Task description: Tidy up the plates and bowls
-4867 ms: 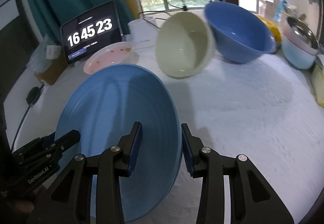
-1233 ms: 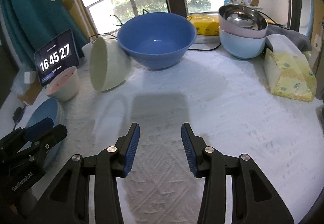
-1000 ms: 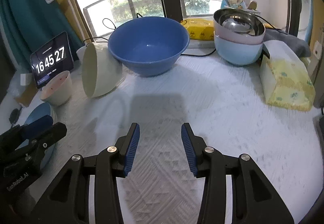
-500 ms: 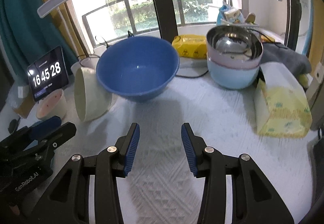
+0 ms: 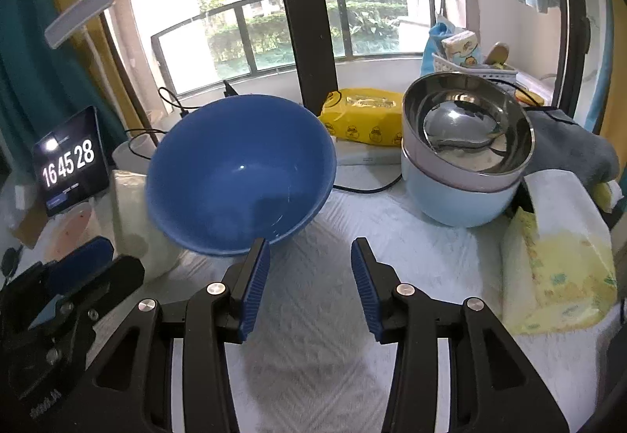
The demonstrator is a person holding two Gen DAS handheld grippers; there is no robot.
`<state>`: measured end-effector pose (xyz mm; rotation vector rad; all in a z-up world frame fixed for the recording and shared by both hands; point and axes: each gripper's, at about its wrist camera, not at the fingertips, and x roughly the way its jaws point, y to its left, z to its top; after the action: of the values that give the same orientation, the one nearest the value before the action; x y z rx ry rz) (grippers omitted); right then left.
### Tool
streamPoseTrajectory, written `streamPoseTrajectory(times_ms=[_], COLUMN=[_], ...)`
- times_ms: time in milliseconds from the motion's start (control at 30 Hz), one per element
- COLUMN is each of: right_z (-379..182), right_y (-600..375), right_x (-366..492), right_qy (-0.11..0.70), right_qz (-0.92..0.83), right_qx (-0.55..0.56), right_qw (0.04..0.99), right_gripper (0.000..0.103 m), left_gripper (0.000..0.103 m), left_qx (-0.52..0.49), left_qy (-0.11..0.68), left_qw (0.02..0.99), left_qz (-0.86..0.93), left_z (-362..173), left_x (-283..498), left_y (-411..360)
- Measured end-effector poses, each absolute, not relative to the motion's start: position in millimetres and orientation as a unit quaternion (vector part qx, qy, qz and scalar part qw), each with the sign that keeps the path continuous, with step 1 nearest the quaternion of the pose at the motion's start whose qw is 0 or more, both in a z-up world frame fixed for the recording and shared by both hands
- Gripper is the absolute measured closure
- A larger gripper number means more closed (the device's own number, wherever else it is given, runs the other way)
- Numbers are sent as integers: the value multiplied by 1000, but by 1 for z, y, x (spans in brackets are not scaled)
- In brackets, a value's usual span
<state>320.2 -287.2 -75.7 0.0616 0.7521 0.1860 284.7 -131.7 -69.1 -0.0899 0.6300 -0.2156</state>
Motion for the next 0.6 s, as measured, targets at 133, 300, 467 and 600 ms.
streamPoseTrajectory(times_ms=[133, 300, 467, 600], right_z=[-80, -88, -99, -108], right_y=[-282, -280, -281, -282], right_x=[331, 344, 356, 363], right_qy=[369, 370, 378, 395], right_qz=[95, 96, 95, 103], right_qx=[27, 30, 39, 55], right_qw=[924, 923, 920, 911], right_gripper=[57, 50, 50, 53], left_gripper=[57, 57, 57, 57], left_qx=[-52, -60, -54, -51], left_qy=[319, 327, 335, 340], left_qw=[940, 937, 935, 934], left_qz=[-109, -106, -100, -95], left_z=[-75, -82, -91, -98], left_x=[295, 307, 314, 318], left_y=[-133, -132, -133, -134])
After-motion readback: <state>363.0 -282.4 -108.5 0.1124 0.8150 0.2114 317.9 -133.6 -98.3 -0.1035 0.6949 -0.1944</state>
